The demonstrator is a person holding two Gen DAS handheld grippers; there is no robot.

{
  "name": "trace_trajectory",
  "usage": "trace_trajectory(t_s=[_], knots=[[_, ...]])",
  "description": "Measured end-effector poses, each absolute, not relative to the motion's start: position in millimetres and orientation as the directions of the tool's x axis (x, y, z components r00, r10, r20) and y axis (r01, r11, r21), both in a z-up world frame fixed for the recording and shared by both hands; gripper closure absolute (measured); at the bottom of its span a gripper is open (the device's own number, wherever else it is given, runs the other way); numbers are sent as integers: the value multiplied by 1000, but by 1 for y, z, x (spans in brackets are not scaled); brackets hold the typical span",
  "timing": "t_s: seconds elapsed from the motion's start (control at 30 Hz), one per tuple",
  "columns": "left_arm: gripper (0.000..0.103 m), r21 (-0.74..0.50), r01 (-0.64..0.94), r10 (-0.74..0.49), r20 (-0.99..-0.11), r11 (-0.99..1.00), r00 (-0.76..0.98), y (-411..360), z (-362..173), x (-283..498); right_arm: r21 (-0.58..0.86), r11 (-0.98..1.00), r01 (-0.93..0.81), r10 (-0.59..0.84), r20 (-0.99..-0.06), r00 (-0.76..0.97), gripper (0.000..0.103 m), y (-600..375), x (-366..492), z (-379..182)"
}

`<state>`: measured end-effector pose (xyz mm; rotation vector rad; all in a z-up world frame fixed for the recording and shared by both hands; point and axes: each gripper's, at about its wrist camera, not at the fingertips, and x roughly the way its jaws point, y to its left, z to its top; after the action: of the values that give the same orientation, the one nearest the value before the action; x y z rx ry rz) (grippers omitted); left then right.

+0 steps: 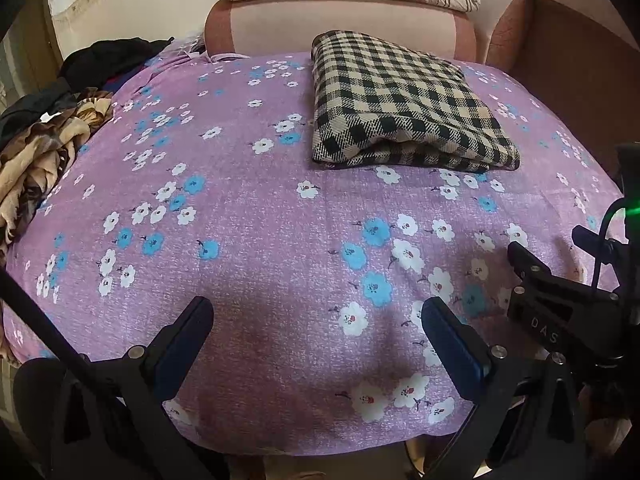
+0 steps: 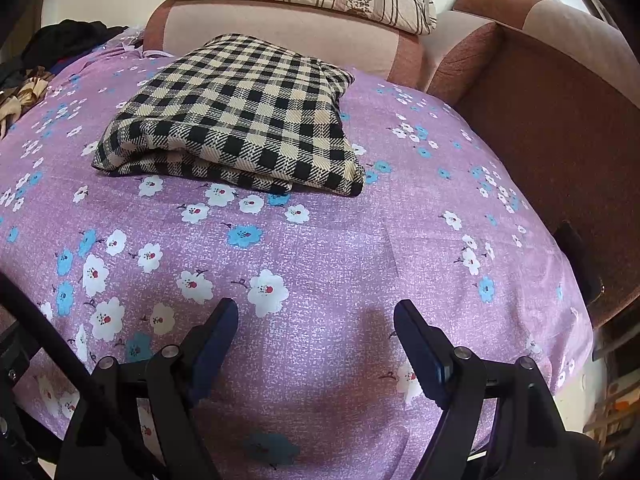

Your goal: Fold large clothes

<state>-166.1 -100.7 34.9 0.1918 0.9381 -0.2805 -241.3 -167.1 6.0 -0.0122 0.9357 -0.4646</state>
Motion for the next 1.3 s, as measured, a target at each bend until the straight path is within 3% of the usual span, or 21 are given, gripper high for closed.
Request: trace_trajectory(t_s=[1.3], knots=[[0, 4, 321, -173, -838, 947, 518, -98, 24, -163, -224, 903, 366, -397, -759, 516, 19, -151, -243, 7]])
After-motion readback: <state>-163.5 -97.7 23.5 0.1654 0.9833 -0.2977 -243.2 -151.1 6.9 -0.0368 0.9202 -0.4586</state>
